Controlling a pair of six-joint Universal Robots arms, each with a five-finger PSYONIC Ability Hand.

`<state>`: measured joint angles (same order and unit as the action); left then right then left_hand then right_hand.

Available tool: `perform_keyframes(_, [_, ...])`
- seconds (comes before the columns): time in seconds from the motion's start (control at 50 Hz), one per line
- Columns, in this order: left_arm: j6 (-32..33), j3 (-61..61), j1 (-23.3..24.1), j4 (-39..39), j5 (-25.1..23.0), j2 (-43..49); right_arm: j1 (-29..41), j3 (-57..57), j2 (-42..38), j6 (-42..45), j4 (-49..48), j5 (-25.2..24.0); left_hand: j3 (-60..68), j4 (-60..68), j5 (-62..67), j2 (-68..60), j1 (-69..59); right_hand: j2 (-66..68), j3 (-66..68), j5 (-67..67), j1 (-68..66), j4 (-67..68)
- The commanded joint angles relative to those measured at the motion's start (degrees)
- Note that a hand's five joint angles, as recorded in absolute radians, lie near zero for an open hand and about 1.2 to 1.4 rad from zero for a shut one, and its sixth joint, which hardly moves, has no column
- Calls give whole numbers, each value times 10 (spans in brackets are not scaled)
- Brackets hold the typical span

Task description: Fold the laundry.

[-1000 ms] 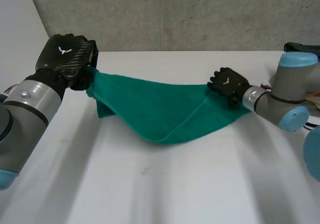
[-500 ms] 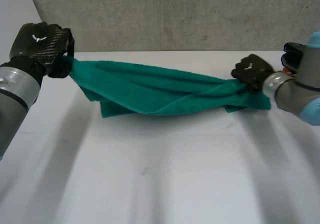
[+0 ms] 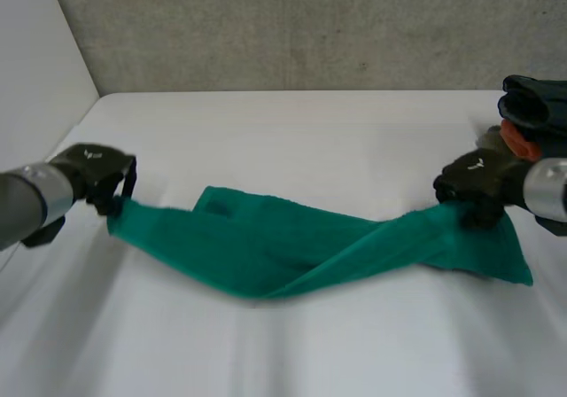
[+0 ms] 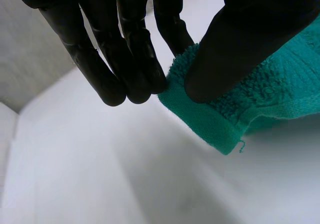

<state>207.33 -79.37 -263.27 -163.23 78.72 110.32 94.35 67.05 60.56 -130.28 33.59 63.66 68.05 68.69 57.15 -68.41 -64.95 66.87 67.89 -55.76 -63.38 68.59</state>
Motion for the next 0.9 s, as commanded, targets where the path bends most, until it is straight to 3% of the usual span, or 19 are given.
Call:
perform_keyframes(0.02, [-14, 189, 23, -47, 53, 44, 35, -180, -63, -120, -135, 46, 119, 113, 129, -116, -151, 131, 121, -142, -166, 114])
perform_keyframes(0.1, [-39, 293, 22, -115, 86, 26, 35, -206, -40, -226, -333, 84, 119, 113, 129, -116, -151, 131, 121, -142, -166, 114])
perform_keyframes(0.2, [-82, 334, 16, -246, 115, -7, 36, -86, 38, -310, -648, 119, 119, 113, 129, -116, -151, 131, 121, -142, -166, 114])
perform_keyframes(0.28, [-89, 311, 21, -249, 112, -16, 39, 5, 70, -337, -810, 105, 119, 113, 129, -116, -151, 131, 121, -142, -166, 114])
perform_keyframes(0.34, [-90, 282, 22, -235, 104, -15, 52, 47, 70, -350, -842, 78, 119, 113, 129, -116, -151, 131, 121, -142, -166, 114])
perform_keyframes(0.4, [-87, 221, 25, -227, 100, -14, 60, 75, 54, -349, -825, 39, 119, 113, 129, -116, -151, 131, 121, -142, -166, 114])
perform_keyframes(0.5, [-85, 107, 26, -245, 96, -5, 63, 92, 8, -320, -726, 33, 119, 113, 129, -116, -151, 131, 121, -142, -166, 114])
perform_keyframes(0.68, [-45, -68, 34, -350, 84, 75, 71, 120, -99, -128, -448, 29, 119, 113, 129, -116, -151, 131, 121, -142, -166, 114])
perform_keyframes(0.78, [-27, -99, 32, -365, 79, 75, 65, 129, -101, -64, -372, 31, 119, 113, 129, -116, -151, 124, 114, -136, -159, 107])
perform_keyframes(0.9, [-30, -114, 33, -358, 69, 34, 65, 128, -56, -95, -327, 44, 119, 113, 129, -116, -151, -99, -109, 88, 64, -116])
